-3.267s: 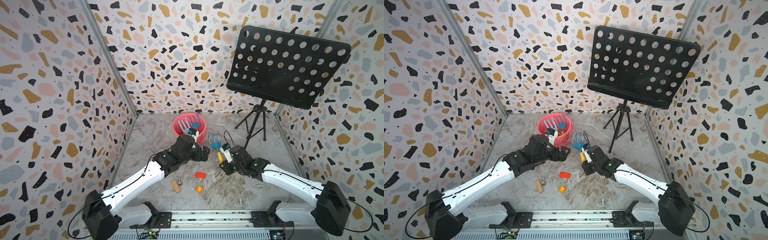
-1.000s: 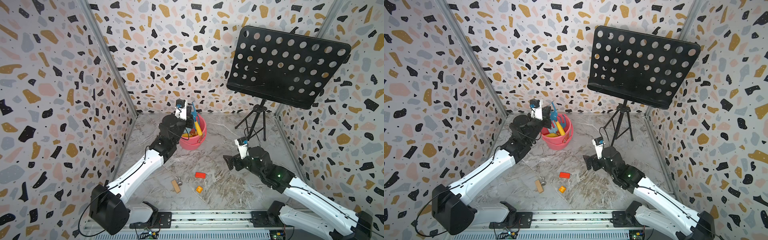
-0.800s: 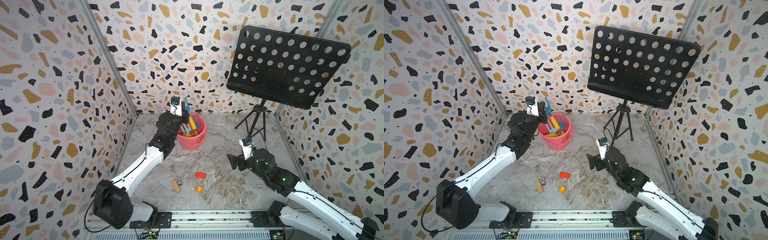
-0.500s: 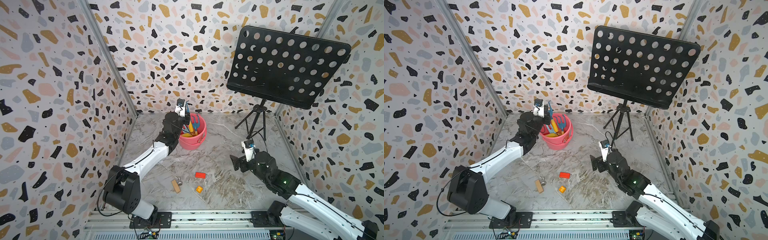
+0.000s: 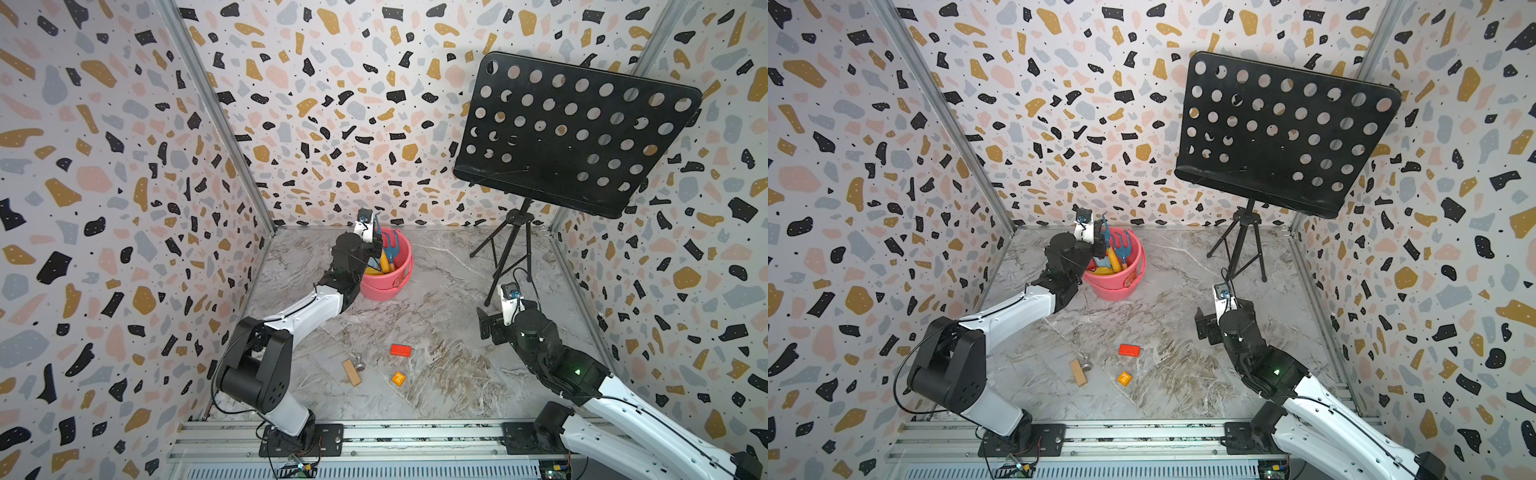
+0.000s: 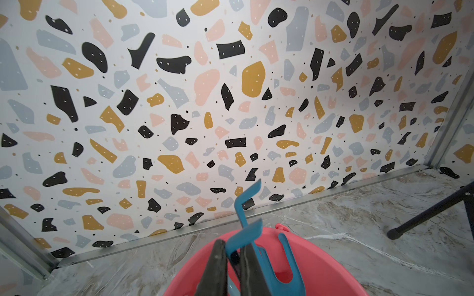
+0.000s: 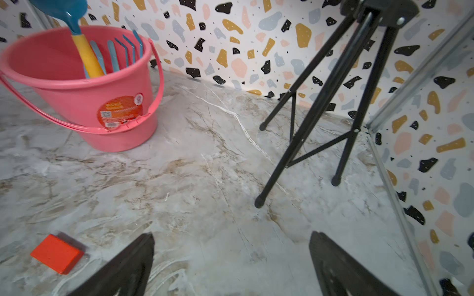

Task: Organize the gardening tools
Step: Place the gardening tool in the container.

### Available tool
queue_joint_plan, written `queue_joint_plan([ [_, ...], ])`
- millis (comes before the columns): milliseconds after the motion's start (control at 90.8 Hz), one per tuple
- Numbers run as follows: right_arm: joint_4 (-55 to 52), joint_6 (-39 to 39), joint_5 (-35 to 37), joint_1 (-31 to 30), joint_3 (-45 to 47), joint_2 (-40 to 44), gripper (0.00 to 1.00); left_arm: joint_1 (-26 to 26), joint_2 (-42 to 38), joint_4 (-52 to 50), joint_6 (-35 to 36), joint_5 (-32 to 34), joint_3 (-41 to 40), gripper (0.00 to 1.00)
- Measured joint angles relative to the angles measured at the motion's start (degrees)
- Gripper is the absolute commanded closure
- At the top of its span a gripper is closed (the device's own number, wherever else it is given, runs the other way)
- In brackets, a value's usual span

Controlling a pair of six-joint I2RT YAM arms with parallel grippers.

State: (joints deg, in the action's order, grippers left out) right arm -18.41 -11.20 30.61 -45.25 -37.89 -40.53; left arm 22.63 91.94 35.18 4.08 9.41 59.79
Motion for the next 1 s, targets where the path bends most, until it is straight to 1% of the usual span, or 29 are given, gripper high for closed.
queue_joint_plan([
  [55,-1.7,-0.2,1.4,0.0,-0.1,0.0,0.00,0.0,0.9,0.0,-0.2,-0.2,-0.5,0.94],
  [110,-3.3,-0.5,2.8,0.0,-0.3,0.1,0.00,-0.1,2.0,0.0,-0.3,-0.4,-0.8,0.88],
  [209,-4.6,-1.0,4.7,0.0,-0.6,0.9,0.00,-0.1,3.7,-0.2,-0.2,-0.5,-1.4,0.65],
  [231,-4.8,-1.1,5.0,0.0,-0.6,1.2,0.00,-0.1,4.0,-0.3,-0.4,-0.6,-1.4,0.58],
  [286,-4.9,-1.2,5.7,0.0,-0.6,2.0,0.00,-0.1,4.8,-0.5,0.3,-0.6,-1.4,0.45],
  [429,-4.9,-1.2,7.3,0.0,-0.6,3.5,0.00,-0.1,5.0,-0.7,0.2,-1.2,-1.4,0.16],
  [518,-4.9,-1.1,8.3,0.0,-0.5,3.8,0.00,-0.1,5.0,-1.1,0.4,-1.4,-1.1,0.01],
  [738,-3.3,1.7,10.7,0.0,1.5,4.9,0.00,-0.1,3.5,-5.9,0.6,-0.6,2.0,0.01],
  [1002,0.4,6.3,13.6,0.0,3.1,5.5,0.00,-0.5,-5.2,-10.8,0.9,3.4,2.8,0.00],
])
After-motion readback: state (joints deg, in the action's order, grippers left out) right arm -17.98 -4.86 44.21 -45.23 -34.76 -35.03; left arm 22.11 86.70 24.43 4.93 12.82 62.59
